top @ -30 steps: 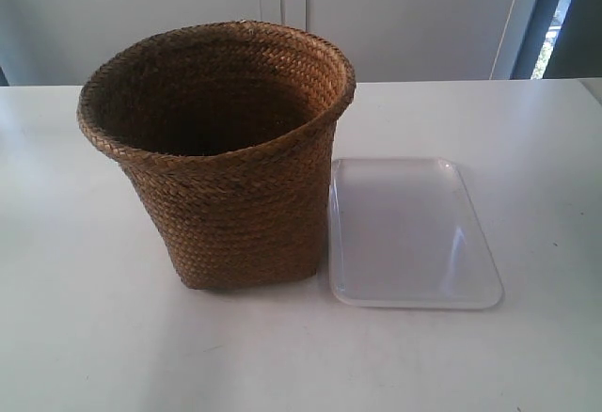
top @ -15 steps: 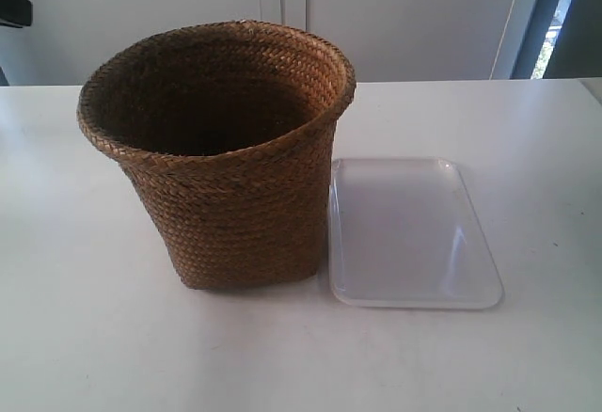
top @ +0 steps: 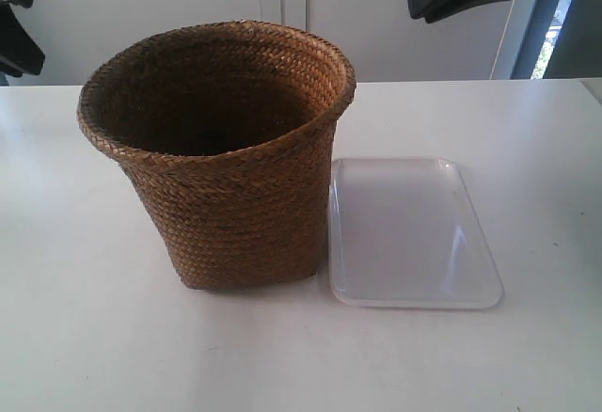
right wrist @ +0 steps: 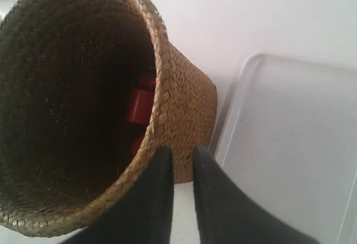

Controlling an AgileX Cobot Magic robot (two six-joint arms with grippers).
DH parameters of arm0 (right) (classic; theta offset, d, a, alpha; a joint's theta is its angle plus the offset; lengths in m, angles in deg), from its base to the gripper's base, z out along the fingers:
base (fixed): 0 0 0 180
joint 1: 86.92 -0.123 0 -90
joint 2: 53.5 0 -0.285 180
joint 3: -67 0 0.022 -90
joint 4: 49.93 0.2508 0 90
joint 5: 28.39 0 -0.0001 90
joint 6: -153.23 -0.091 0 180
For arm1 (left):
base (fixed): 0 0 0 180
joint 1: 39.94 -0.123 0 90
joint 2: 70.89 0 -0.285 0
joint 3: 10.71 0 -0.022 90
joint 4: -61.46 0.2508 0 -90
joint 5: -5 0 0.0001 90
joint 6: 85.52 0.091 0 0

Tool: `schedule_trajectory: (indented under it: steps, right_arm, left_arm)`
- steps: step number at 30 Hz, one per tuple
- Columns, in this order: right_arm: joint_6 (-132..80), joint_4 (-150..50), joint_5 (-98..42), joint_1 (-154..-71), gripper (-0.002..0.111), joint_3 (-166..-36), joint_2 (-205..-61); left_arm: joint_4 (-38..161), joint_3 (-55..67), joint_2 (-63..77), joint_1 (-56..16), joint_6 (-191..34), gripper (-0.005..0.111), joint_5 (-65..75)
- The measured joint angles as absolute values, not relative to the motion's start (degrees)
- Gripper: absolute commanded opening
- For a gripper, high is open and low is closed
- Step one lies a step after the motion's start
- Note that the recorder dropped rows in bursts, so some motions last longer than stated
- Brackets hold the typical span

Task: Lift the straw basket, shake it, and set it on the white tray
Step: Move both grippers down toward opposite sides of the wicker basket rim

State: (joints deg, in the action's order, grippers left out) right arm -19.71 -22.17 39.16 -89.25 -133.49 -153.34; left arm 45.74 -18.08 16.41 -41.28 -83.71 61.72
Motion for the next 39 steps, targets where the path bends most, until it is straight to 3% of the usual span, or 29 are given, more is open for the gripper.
schedule_trajectory:
  steps: [4,10,12,17,22,39]
  right_arm:
    - [-18.4,-21.7,38.7,-89.2,0.02,-133.5,-154.4]
    - [-17.6,-20.8,38.4,-89.2,0.059,-134.1,-156.5]
    - [-17.5,-20.0,37.6,-89.2,0.065,-134.1,-157.2]
    - [-17.4,-18.9,36.5,-89.2,0.066,-134.4,-159.1]
    - [-17.4,-18.9,36.2,-89.2,0.077,-134.4,-161.2]
    - [-18.2,-18.7,31.7,-93.5,0.077,-134.4,-165.0]
  left_arm:
    - [44.4,-18.1,17.6,-41.3,-83.7,0.038,61.7]
    - [43.0,-18.1,19.2,-41.3,-83.8,0.047,61.0]
    - [42.8,-18.2,20.0,-41.3,-84.4,0.05,60.7]
    - [42.7,-18.2,22.0,-41.3,-85.0,0.057,59.7]
    - [40.8,-18.2,23.8,-41.3,-85.0,0.061,59.5]
    - [38.4,-18.2,27.9,-41.3,-83.3,0.061,58.9]
